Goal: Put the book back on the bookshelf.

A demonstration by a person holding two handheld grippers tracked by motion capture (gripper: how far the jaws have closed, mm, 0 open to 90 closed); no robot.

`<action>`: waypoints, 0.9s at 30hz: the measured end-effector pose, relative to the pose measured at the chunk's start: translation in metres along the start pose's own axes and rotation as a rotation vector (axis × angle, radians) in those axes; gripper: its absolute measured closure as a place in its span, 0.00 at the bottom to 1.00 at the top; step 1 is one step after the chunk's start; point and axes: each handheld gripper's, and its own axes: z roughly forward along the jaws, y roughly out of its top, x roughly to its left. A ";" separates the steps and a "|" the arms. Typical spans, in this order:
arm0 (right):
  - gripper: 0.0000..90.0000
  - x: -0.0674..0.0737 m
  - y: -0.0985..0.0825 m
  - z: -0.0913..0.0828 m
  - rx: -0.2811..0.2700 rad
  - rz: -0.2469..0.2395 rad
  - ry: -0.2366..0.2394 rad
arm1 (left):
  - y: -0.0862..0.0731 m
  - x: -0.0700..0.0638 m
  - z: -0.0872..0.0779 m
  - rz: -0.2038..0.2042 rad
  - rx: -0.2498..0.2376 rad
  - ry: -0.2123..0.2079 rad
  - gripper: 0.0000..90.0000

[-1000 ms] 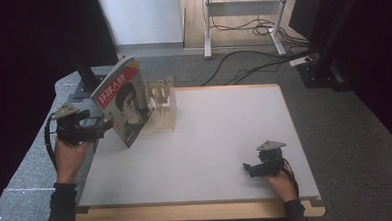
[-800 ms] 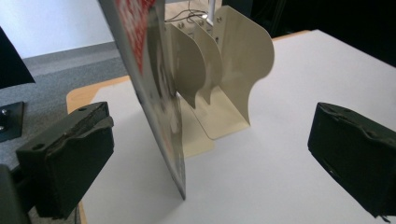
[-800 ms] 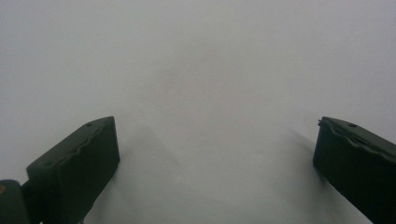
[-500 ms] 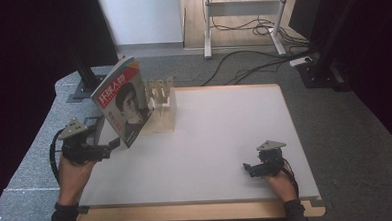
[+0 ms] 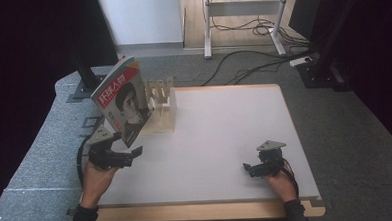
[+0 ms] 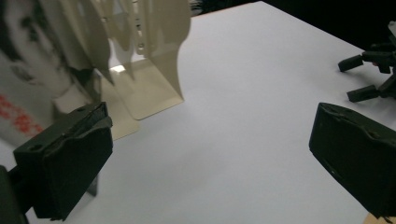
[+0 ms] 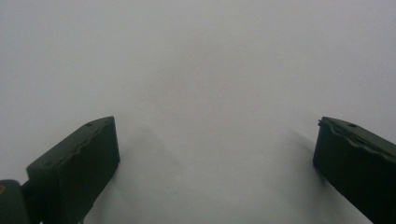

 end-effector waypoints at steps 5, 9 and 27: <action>0.00 0.000 0.000 0.000 0.000 0.000 0.000 | -0.005 -0.008 0.025 0.015 0.023 -0.035 0.00; 0.00 0.000 0.000 0.000 0.000 -0.001 0.000 | -0.011 -0.014 0.045 0.025 0.040 -0.064 0.00; 0.00 0.000 0.000 0.000 0.000 -0.002 -0.001 | -0.057 -0.024 0.102 0.032 0.134 -0.108 0.00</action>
